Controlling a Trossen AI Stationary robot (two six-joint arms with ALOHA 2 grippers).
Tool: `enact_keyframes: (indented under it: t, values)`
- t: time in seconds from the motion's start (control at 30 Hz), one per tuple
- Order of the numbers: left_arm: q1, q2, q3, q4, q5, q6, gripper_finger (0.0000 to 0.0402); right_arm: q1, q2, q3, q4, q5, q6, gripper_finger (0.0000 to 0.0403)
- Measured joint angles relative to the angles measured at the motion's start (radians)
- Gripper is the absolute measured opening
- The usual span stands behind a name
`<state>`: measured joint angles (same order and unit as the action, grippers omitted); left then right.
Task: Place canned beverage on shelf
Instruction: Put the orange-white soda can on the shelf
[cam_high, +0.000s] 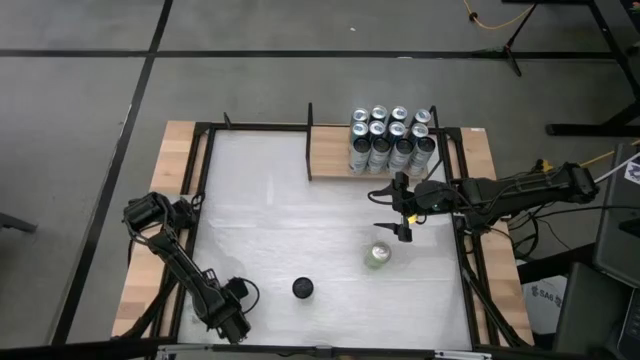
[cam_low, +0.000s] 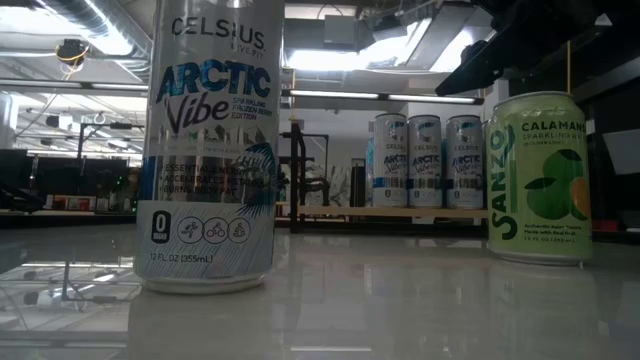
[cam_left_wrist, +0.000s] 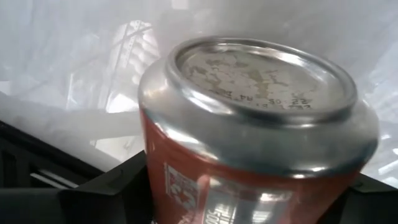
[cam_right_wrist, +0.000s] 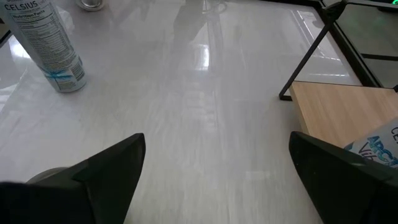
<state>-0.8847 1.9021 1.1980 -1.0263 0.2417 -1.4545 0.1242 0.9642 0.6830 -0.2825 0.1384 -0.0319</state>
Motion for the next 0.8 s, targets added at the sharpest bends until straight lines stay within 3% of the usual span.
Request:
enact_keyframes:
  t: [0.8]
  values:
    - [0.173, -0.021, 0.062, 0.02, -0.127, 0.237, 0.0277, 0.0, 0.0, 0.0, 0.0, 0.0, 0.0, 0.0388]
